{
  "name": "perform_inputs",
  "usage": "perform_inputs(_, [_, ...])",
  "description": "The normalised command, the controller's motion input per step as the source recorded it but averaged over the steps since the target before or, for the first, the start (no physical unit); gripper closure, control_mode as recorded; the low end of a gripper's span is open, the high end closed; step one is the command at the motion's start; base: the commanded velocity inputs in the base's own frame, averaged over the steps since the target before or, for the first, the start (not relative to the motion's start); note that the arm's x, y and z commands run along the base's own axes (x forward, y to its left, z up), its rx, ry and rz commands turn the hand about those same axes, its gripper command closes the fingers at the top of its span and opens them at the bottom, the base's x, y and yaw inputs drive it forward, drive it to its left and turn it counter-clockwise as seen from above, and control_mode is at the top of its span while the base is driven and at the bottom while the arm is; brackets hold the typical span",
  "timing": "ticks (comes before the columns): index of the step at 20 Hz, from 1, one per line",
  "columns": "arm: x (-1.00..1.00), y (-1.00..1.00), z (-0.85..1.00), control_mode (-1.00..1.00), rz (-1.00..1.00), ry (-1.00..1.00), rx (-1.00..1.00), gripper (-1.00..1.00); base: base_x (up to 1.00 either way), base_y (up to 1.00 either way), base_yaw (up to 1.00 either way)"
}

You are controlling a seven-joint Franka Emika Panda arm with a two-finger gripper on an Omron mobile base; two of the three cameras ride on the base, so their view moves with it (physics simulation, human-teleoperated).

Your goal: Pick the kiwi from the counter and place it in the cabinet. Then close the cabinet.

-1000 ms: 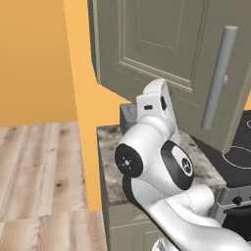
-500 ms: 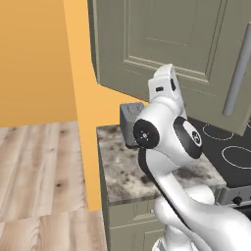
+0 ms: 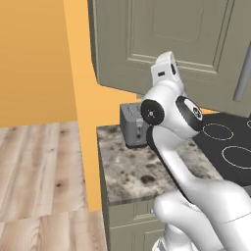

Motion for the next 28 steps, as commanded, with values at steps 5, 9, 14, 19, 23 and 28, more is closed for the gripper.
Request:
perform_inputs(5, [0.64, -0.19, 0.00, -1.00, 0.12, -0.01, -0.02, -1.00, 0.00, 0.00, 0.00])
perform_inputs(9, [0.60, -0.26, 0.00, -1.00, 0.15, -0.06, -0.02, -1.00, 0.00, 0.00, 0.00])
perform_inputs(14, [0.56, -0.29, 0.00, -1.00, 0.16, -0.08, -0.01, -1.00, 0.00, 0.00, 0.00])
perform_inputs(19, [0.63, -0.27, 0.00, -1.00, 0.16, -0.03, 0.00, -1.00, 0.00, 0.00, 0.00])
perform_inputs(23, [0.55, -0.24, 0.00, -1.00, 0.14, -0.01, 0.00, -1.00, 0.00, 0.00, 0.00])
perform_inputs(28, [0.59, -0.24, 0.00, -1.00, 0.14, 0.00, 0.00, -1.00, 0.00, 0.00, 0.00])
